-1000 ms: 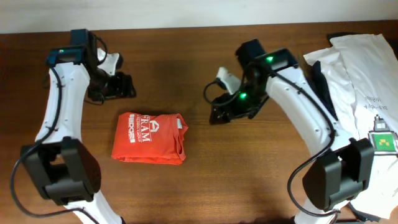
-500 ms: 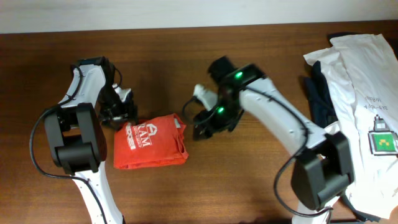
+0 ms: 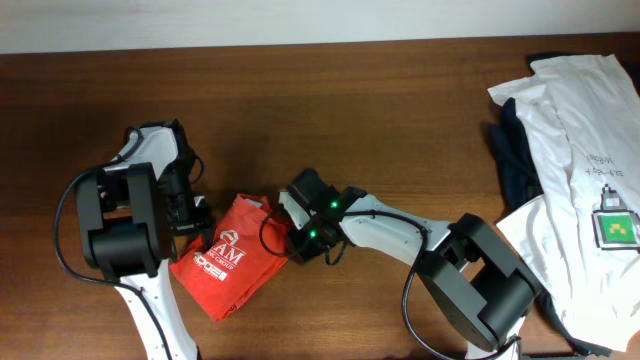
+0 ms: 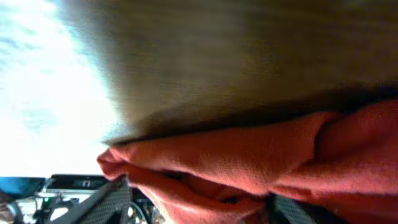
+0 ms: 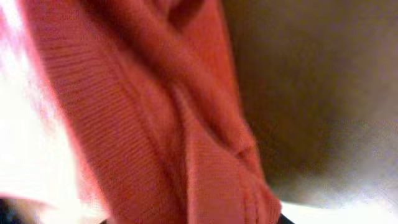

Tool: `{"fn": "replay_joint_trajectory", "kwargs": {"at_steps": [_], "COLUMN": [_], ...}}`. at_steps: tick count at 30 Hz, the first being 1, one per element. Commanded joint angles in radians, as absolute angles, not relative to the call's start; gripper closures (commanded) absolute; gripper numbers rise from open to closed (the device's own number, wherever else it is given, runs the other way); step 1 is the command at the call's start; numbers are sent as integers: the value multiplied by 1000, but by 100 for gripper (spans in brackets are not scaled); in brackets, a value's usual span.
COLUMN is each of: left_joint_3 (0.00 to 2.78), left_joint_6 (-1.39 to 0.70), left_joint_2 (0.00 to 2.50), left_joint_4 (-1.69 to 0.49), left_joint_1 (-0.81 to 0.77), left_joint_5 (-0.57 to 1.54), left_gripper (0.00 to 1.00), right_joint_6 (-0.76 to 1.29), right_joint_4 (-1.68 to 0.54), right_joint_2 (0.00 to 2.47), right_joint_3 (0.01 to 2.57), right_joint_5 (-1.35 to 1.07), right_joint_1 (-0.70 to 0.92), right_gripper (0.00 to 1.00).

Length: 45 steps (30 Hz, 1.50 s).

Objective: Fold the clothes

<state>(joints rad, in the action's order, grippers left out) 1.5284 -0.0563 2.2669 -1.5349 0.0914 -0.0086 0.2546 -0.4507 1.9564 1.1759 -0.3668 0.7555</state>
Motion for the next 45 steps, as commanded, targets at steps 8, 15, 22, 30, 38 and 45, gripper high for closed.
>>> {"fn": "replay_joint_trajectory", "kwargs": {"at_steps": [8,15,22,30,38,45], "left_joint_3": [1901,1977,1851,1570,1848,2012], "left_joint_6": [-201,235,462,461,166,37], "left_joint_2": [2278,2278,2281,2283,2283,2287], "left_joint_4": [-1430,-1403,-1344,-1171,-1107,-1050], "left_joint_1": [132,107,-11,-34,118,440], "left_joint_5": [184,588,579,652,491,349], "left_gripper": [26,13,1,64,100,99], "right_joint_6": [267,258,271,271,271,271], "right_joint_4": [-435,-605,-731,-809,-820,-835], "right_joint_2": [1944,1798,1659,1657,1657,1657], "right_joint_3": [1180,1184,1184,1184,1184,1184], "right_joint_5": [-16,-17,-14,-14,-9,12], "right_joint_1": [650,553,512,477,476,476], "right_gripper": [78,19,16,16,16,17]}}
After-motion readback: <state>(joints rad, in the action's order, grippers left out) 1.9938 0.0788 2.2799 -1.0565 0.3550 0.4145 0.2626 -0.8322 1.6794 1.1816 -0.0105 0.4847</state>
